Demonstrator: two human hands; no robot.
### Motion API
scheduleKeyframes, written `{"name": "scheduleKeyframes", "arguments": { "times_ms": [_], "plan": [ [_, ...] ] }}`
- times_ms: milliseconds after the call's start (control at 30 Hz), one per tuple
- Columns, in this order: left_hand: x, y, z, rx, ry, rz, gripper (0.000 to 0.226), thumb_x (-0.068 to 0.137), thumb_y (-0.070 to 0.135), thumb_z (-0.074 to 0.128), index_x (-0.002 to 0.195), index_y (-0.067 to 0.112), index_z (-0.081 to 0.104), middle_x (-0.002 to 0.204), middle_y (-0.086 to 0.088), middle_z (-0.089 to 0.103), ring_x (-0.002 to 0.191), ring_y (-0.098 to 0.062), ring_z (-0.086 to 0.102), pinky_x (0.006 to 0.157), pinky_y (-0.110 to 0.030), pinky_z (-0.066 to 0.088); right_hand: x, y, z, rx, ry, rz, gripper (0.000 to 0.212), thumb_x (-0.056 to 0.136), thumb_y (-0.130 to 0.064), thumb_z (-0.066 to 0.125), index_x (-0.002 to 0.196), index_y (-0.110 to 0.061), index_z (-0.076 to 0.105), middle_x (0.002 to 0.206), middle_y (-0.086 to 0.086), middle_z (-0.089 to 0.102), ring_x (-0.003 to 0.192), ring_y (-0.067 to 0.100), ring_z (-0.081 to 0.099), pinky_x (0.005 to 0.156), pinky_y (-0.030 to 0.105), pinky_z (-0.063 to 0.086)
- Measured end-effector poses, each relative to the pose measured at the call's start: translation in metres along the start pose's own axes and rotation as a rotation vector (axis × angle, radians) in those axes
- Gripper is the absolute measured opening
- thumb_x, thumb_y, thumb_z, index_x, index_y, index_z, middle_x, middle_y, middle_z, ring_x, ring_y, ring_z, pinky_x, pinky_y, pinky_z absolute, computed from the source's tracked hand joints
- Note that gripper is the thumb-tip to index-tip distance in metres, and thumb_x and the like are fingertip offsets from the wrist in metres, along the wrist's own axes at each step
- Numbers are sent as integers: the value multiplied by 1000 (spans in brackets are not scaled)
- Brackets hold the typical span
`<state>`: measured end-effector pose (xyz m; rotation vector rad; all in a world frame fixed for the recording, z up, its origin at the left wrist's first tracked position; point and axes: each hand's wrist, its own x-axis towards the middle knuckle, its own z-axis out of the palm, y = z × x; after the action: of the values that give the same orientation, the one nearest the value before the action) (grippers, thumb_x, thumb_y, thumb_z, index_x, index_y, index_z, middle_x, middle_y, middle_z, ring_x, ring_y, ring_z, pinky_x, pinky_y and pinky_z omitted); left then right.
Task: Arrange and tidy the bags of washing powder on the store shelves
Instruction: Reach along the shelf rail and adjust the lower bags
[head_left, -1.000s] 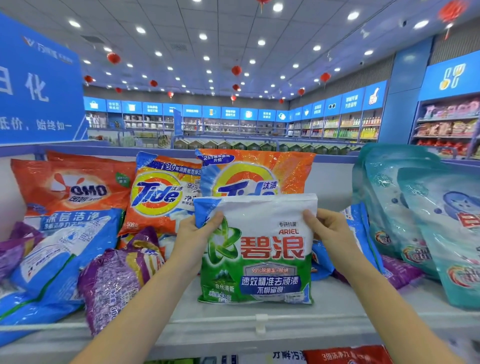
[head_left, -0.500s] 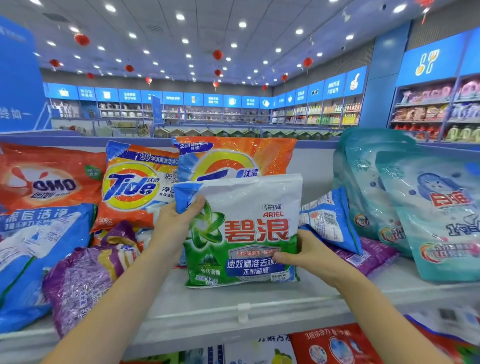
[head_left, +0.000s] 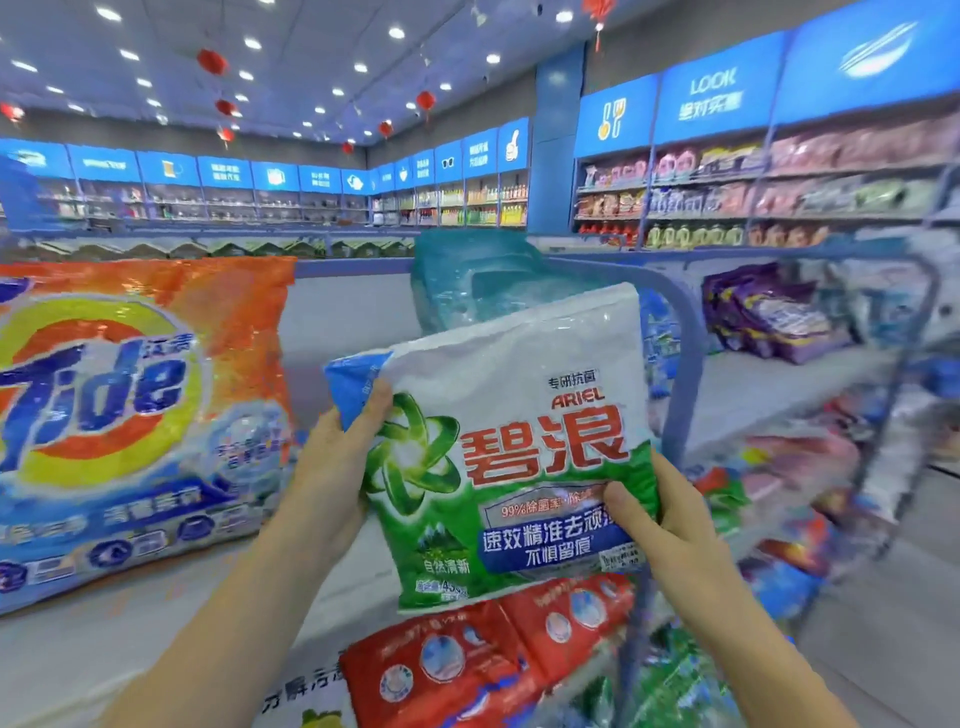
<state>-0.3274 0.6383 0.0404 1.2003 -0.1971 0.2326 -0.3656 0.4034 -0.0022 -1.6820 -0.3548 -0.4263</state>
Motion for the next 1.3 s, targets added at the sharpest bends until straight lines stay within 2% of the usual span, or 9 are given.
{"name": "scheduleKeyframes", "arguments": {
  "times_ms": [100, 167, 233, 367, 467, 767, 1067, 1233, 1300],
  "plan": [
    [-12, -49, 68, -66, -121, -38, 83, 20, 63, 88, 91, 21, 72, 76, 3, 74, 66, -11, 71, 53, -25, 56, -23, 3, -71, 12, 96, -14, 42, 71, -65, 64, 109, -45, 63, 110, -15, 68, 99, -4, 62, 81, 10, 47],
    [-25, -90, 113, -67, -188, -53, 80, 8, 65, 86, 71, 18, 75, 60, 3, 68, 57, -8, 68, 50, -19, 53, -37, 8, -123, 0, 158, 3, 42, 73, -61, 66, 110, -41, 63, 108, -16, 69, 102, 3, 63, 83, 14, 48],
    [-42, -130, 163, -5, -244, -107, 89, 7, 69, 83, 72, 10, 67, 54, 1, 60, 57, -10, 66, 52, -18, 52, -48, 16, -178, -38, 192, 10, 42, 72, -60, 67, 110, -40, 63, 109, -13, 69, 102, 8, 64, 84, 20, 51],
    [-61, -191, 259, 8, -325, -211, 99, 18, 60, 90, 100, 10, 66, 94, -8, 74, 86, -26, 70, 86, -50, 53, -60, 30, -275, -53, 232, 55, 24, 75, -39, 65, 99, -42, 67, 101, -8, 72, 90, 11, 69, 72, 21, 54],
    [-63, -226, 314, -21, -328, -342, 105, 14, 58, 90, 106, 14, 64, 98, -7, 74, 90, -26, 70, 88, -51, 53, -65, 48, -333, -1, 303, 122, 38, 72, -54, 70, 100, -30, 65, 95, -6, 74, 83, 12, 70, 64, 18, 53],
    [-35, -302, 435, 229, -322, -348, 131, 21, 86, 71, 128, 12, 52, 125, -4, 62, 114, -24, 58, 104, -48, 41, -39, 116, -466, 45, 383, 289, 16, 87, -21, 52, 102, -17, 60, 83, -9, 74, 72, 5, 69, 57, 17, 51],
    [71, -357, 527, 304, -284, -104, 52, 70, 67, 66, 94, 20, 69, 86, 10, 75, 83, -7, 70, 86, -33, 52, 84, 197, -559, 103, 293, 294, 86, 42, -70, 78, 108, -18, 61, 96, -1, 74, 82, 14, 71, 61, 21, 55],
    [142, -368, 569, 343, -169, -53, 25, 88, 38, 56, 102, 18, 64, 91, 8, 74, 78, 3, 68, 68, -11, 50, 177, 227, -597, 131, 205, 264, 32, 76, -38, 56, 105, -24, 61, 95, -7, 74, 84, 9, 70, 66, 20, 55],
    [165, -368, 579, 370, -103, -22, 57, 82, 58, 55, 126, 22, 53, 125, 7, 59, 106, 1, 58, 90, -18, 45, 215, 235, -605, 158, 159, 252, 24, 80, -32, 54, 102, -23, 61, 89, -9, 74, 81, 8, 70, 64, 20, 54]
  ]
}}
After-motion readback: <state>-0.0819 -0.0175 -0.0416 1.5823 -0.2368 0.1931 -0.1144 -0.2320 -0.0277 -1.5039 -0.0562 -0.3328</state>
